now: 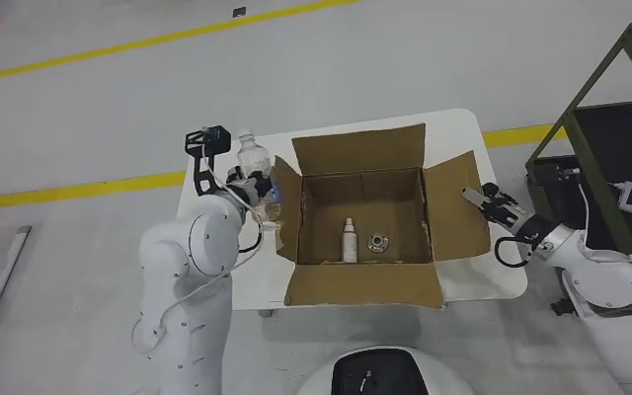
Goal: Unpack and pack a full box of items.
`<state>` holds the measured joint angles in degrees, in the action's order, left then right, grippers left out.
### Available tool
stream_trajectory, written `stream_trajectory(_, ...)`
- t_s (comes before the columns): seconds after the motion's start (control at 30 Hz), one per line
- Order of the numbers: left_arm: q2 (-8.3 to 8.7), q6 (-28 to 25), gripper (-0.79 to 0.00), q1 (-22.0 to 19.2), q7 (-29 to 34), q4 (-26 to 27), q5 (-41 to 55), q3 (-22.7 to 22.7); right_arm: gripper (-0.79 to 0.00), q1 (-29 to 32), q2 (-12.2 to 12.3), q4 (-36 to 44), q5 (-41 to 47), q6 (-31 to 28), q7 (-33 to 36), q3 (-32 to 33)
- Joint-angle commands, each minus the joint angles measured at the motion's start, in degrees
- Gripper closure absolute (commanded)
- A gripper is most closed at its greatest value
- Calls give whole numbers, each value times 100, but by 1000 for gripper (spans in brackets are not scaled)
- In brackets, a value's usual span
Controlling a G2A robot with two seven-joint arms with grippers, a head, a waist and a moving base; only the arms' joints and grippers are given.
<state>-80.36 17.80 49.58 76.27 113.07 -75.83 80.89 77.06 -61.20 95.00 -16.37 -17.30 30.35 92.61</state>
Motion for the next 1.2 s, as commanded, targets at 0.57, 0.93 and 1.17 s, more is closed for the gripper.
stream_trajectory(0.57, 148, -830, 0, 1014, -93, -2012, -1353, 302, -222, 27, 35, 89, -220, 214, -220, 185)
stream_trajectory(0.93, 135, -887, 0, 1011, -684, -2991, -1392, 177, -43, -110, 44, 53, -339, 244, -122, 53)
stream_trajectory(1.17, 124, -908, 0, 869, -840, -3521, -1425, 101, -28, -116, 52, 50, -335, 245, -146, 75)
